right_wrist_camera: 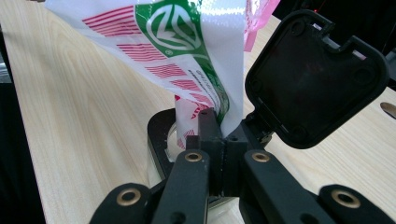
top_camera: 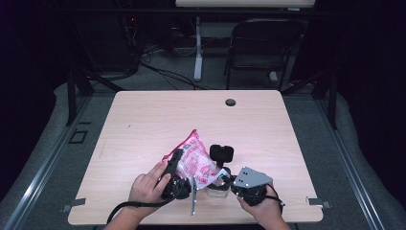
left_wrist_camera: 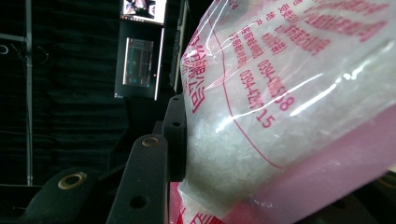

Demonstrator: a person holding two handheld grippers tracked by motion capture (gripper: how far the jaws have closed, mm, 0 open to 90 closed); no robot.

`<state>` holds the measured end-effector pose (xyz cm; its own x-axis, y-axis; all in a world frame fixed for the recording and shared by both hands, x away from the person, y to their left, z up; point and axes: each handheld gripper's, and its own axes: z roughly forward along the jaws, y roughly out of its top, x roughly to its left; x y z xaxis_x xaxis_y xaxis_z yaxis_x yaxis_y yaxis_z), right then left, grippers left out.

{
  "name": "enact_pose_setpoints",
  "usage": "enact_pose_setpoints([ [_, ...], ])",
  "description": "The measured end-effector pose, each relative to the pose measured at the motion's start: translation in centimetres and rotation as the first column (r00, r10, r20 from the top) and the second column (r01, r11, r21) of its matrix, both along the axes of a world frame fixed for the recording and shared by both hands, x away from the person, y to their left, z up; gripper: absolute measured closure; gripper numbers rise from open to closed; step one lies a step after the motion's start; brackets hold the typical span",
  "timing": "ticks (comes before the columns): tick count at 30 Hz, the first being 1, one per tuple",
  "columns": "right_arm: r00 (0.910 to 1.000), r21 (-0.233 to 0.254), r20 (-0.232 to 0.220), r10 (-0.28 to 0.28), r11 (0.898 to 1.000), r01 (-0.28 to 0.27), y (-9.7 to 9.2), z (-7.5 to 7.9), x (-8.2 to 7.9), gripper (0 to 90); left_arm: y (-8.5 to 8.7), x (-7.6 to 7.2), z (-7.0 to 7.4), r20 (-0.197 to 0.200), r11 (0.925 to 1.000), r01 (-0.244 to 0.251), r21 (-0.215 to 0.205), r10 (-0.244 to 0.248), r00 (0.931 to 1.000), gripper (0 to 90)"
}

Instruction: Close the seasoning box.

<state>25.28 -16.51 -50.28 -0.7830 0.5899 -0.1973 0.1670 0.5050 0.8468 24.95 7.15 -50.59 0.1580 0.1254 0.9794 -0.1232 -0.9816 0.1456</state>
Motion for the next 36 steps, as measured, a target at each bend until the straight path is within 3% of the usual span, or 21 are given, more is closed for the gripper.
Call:
enact_pose_setpoints([
  [36,1.0,-0.01,-0.001,0.009,1.0,-0.009,0.0,-0.15,-0.19,89.9,-0.32,-0.58,0.15,0.017,0.9989,0.01,0.045,-0.011,0.9998,68.5],
])
